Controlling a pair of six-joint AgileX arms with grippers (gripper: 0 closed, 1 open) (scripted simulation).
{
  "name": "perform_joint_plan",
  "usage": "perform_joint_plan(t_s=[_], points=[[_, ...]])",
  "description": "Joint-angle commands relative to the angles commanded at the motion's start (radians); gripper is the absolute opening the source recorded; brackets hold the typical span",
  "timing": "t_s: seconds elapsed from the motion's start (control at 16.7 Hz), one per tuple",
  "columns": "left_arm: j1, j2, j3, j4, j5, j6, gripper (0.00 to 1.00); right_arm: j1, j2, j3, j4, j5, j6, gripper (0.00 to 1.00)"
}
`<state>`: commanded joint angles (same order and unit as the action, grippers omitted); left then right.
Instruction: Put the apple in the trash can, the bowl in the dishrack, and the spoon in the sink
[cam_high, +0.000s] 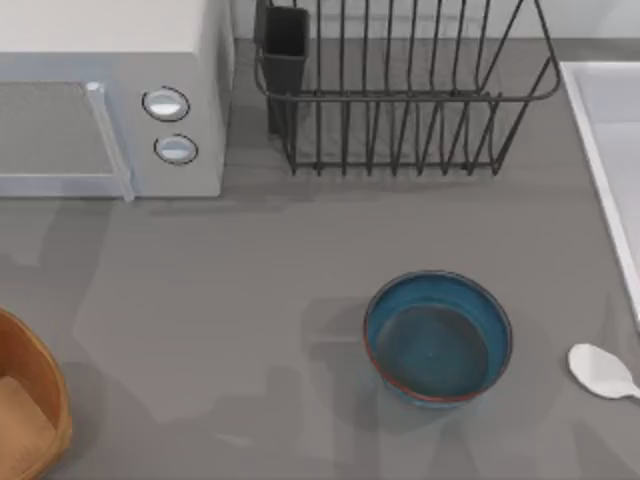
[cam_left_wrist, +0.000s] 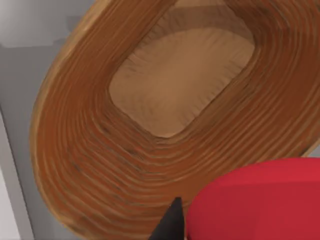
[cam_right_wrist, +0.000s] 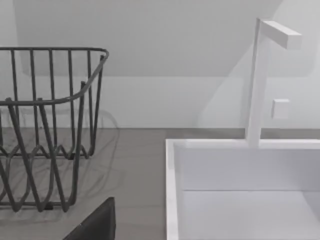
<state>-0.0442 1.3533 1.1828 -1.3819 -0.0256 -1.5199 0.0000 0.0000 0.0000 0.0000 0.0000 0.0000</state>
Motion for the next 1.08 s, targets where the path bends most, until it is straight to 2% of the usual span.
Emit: perform_joint_plan(t_s=[0.24,0.66,1.08], points=[[0.035,-0.035,-0.033,-0.014,0.017,-0.034,0.0,0.0,0.0,0.0,0.0,0.0,0.0,1.0],[0.033,-0.031,-0.034,-0.01,0.016,-0.032,0.0,0.0,0.0,0.0,0.0,0.0,0.0,1.0],[0.044,-0.017,-0.254,0.223,0.017,-0.024,0.0,0.0,0.0,0.0,0.0,0.0,0.0,1.0]])
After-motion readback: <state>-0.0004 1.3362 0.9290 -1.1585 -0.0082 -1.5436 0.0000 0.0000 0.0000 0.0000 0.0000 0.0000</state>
